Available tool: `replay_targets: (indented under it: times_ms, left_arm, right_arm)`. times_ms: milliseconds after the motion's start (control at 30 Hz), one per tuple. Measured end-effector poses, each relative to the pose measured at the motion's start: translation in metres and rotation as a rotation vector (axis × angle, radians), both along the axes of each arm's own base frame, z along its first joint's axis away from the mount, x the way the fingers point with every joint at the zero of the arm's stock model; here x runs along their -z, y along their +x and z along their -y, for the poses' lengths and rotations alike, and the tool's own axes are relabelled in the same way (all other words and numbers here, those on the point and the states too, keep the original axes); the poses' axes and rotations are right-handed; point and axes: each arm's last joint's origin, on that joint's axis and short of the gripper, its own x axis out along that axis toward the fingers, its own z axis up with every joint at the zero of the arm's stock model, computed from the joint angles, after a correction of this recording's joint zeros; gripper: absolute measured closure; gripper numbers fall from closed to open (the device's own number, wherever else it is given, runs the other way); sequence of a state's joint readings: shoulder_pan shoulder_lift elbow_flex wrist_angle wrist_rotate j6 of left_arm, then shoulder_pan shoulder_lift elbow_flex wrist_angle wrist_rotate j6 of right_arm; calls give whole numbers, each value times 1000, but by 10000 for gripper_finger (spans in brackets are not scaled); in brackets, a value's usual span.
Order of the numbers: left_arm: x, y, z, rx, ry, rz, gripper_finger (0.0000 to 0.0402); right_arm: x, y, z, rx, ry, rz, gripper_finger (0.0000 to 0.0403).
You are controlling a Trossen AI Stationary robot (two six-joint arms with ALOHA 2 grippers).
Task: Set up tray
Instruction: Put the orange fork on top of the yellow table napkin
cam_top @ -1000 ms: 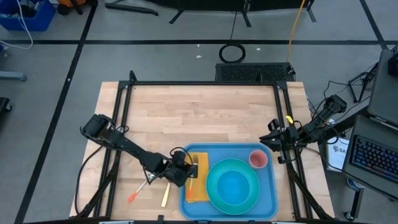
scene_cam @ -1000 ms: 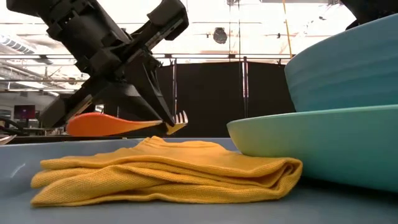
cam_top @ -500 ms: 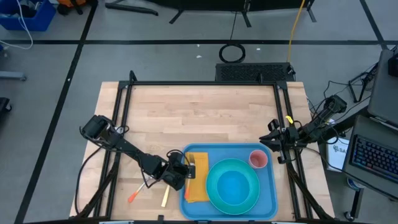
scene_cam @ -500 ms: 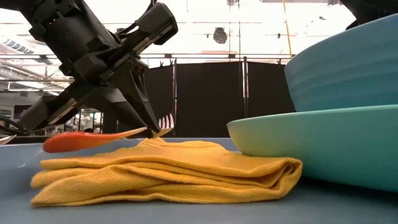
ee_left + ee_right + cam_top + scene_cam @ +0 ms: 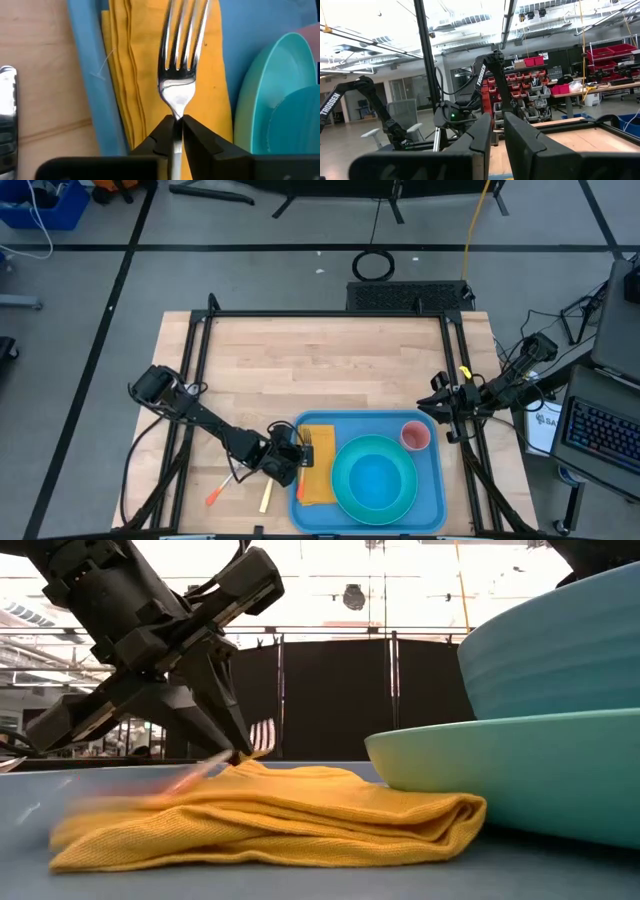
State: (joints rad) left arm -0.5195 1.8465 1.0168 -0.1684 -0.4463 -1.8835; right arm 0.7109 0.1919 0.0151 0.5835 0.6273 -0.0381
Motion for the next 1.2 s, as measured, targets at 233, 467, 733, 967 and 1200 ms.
replay_targets:
  times_ms: [233, 467, 733, 967, 1200]
  left_arm:
    - [0, 0, 0, 0, 0, 1, 341]
    - [0, 0, 0, 24, 26, -2, 340]
    - [1, 1, 1, 258, 45, -67, 340]
    - [0, 2, 2, 435, 183, -70, 339]
    - [-10, 5, -6, 360, 136, -32, 339]
  right_arm:
    - [0, 0, 0, 0, 0, 0, 360]
    - [0, 0, 0, 0, 0, 0, 360]
    - [0, 0, 0, 0, 0, 0, 360]
    - [0, 0, 0, 0, 0, 0, 360]
    - [0, 0, 0, 0, 0, 0, 360]
